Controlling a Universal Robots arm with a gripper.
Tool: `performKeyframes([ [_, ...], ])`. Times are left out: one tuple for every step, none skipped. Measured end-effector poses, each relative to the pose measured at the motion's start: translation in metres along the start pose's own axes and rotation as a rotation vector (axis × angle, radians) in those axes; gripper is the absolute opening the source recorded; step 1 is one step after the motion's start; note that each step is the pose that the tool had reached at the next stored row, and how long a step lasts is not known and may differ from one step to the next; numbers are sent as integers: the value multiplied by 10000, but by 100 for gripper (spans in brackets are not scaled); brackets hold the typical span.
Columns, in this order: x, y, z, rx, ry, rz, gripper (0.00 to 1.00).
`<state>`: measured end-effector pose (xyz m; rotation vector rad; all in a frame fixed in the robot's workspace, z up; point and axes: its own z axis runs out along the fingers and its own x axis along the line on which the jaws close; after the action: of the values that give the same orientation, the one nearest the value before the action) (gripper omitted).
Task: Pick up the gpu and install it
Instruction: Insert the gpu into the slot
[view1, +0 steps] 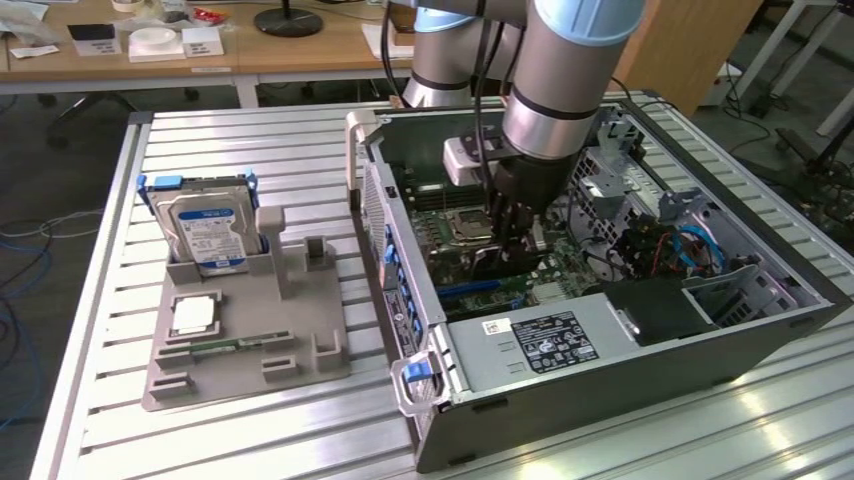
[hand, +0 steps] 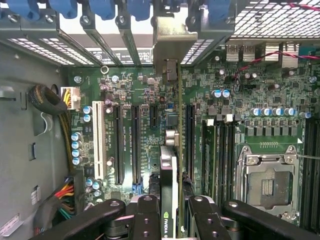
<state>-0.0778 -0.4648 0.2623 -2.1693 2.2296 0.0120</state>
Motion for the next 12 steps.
performKeyframes([
  [0,4,1,0,0,1,26],
  [0,8,2,1,-1,1,26],
  [0,11,3,1,-1,0,26],
  [0,15,4,1,-2,0,26],
  [0,19,5,1,-2,0,26],
  [0,23,5,1,-1,0,26],
  [0,26,5,0,0,0,26],
  [0,27,4,0,0,-1,26],
  [0,30,4,0,1,-1,26],
  [-1,33,5,0,1,1,26],
  [-2,35,5,0,0,1,26],
  [-3,38,6,0,-1,1,26],
])
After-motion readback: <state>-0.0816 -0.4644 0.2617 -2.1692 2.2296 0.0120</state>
